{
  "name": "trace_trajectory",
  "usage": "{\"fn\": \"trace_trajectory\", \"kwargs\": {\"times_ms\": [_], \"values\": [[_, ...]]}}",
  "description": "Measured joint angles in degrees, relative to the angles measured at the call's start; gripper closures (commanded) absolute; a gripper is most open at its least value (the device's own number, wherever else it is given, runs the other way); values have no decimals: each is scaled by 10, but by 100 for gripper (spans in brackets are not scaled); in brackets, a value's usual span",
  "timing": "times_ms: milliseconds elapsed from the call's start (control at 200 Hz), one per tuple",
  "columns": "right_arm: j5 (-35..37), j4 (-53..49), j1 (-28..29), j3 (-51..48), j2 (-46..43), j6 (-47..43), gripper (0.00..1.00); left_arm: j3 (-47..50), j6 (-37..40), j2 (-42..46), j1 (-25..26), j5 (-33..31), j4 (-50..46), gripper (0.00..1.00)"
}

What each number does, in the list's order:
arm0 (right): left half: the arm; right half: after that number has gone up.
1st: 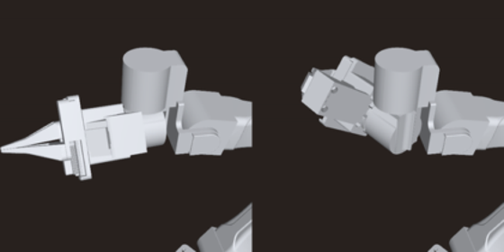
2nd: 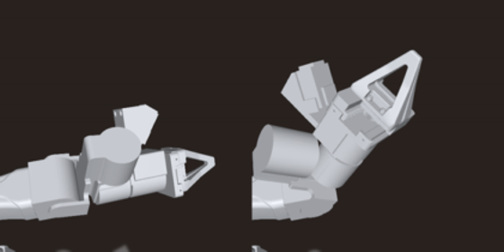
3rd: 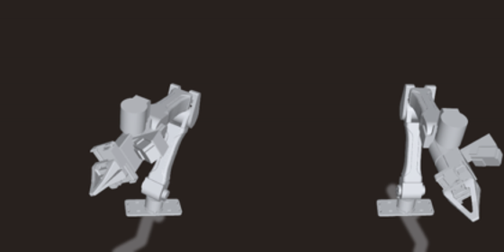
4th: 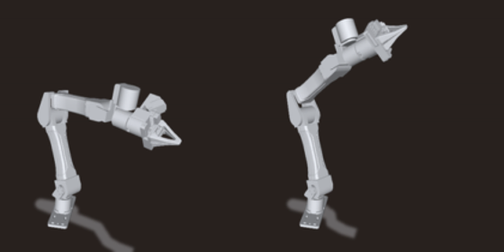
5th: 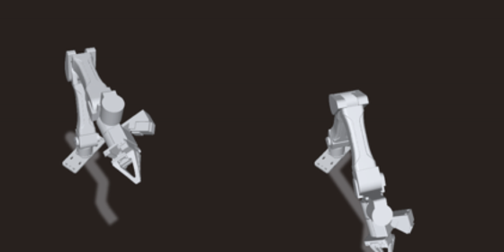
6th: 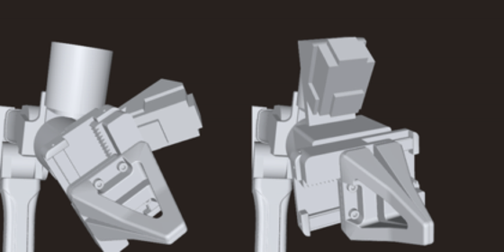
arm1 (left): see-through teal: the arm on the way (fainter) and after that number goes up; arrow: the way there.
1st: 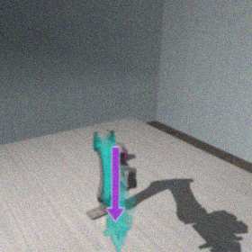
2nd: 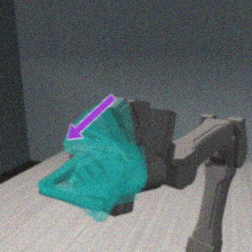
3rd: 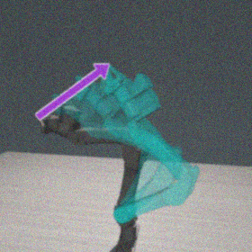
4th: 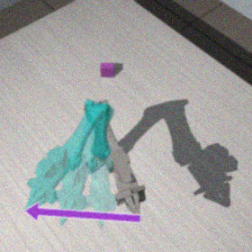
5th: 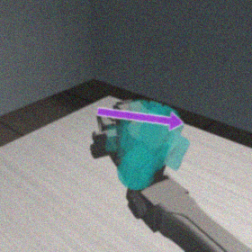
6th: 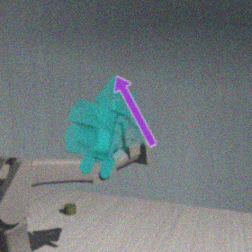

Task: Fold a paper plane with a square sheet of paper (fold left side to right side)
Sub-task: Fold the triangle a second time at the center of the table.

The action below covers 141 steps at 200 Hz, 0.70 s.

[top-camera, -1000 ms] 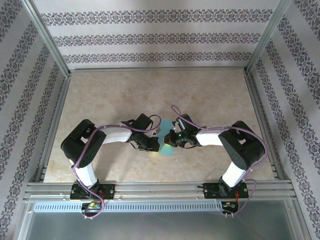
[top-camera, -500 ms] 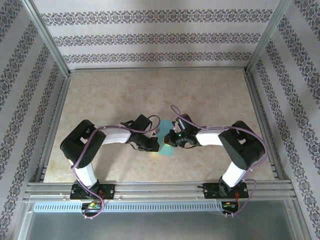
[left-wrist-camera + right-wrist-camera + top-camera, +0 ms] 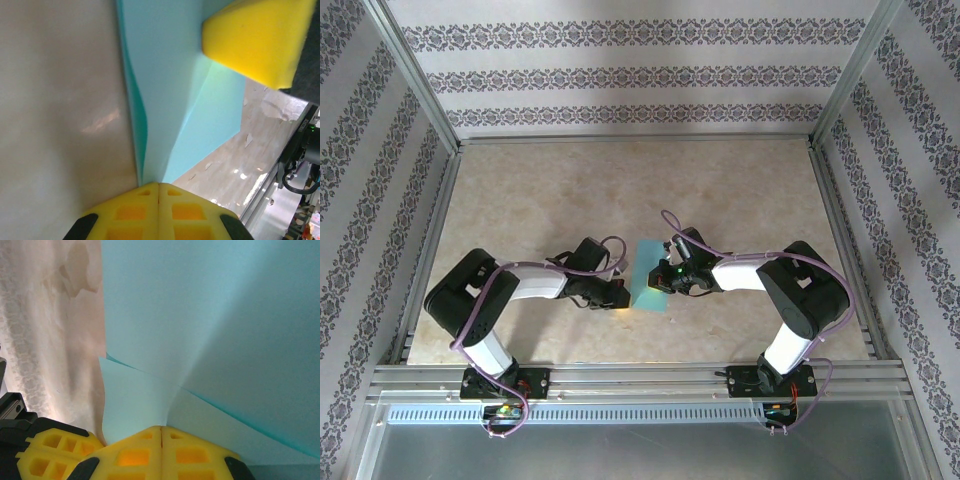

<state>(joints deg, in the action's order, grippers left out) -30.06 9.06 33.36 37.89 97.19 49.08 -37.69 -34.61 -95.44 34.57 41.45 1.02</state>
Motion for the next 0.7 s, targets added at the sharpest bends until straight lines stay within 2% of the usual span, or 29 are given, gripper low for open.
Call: {"fn": "trace_trajectory", "kwargs": {"times_ms": [300, 705], "values": [[3, -10, -6, 0, -6, -9, 100, 5, 1, 52, -6, -8, -54, 100], [4, -16, -6, 3, -6, -10, 100, -58, 0, -13, -6, -3, -50, 100]]}}
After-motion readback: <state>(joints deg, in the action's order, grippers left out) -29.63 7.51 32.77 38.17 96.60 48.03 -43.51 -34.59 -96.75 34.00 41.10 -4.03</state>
